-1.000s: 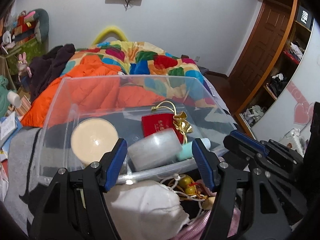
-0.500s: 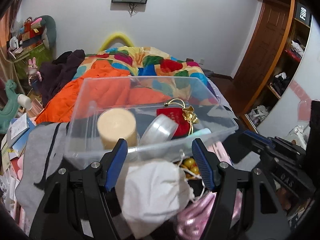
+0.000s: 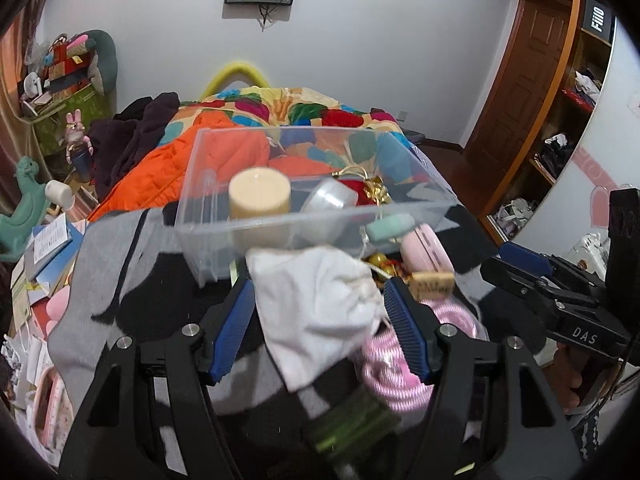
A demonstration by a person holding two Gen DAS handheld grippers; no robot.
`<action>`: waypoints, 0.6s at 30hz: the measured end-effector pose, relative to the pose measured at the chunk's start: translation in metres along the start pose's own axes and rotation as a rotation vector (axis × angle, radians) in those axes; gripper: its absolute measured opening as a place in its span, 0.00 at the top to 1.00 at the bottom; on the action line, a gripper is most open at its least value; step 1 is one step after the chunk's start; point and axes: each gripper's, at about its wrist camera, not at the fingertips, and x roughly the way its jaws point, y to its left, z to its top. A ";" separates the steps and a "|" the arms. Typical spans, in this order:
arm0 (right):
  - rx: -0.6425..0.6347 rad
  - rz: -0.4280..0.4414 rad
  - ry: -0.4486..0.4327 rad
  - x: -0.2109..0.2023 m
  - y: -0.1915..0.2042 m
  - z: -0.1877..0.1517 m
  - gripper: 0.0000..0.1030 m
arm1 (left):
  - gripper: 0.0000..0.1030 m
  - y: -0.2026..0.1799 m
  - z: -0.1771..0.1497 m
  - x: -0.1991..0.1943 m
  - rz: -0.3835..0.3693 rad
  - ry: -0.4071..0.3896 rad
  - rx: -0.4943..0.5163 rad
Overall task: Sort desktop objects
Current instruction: 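Grasp the green glass bottle with the left tool while the right tool grasps the pink cord bag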
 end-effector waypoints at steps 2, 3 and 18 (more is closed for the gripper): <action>-0.005 0.002 -0.005 -0.003 0.004 -0.004 0.39 | 0.32 0.001 -0.009 -0.006 0.006 -0.001 -0.001; -0.007 0.000 -0.009 -0.004 0.007 -0.007 0.39 | 0.31 0.001 -0.013 -0.008 0.009 -0.002 0.002; -0.004 -0.026 0.010 0.015 0.022 -0.032 0.39 | 0.19 -0.011 -0.075 -0.010 -0.016 0.047 0.080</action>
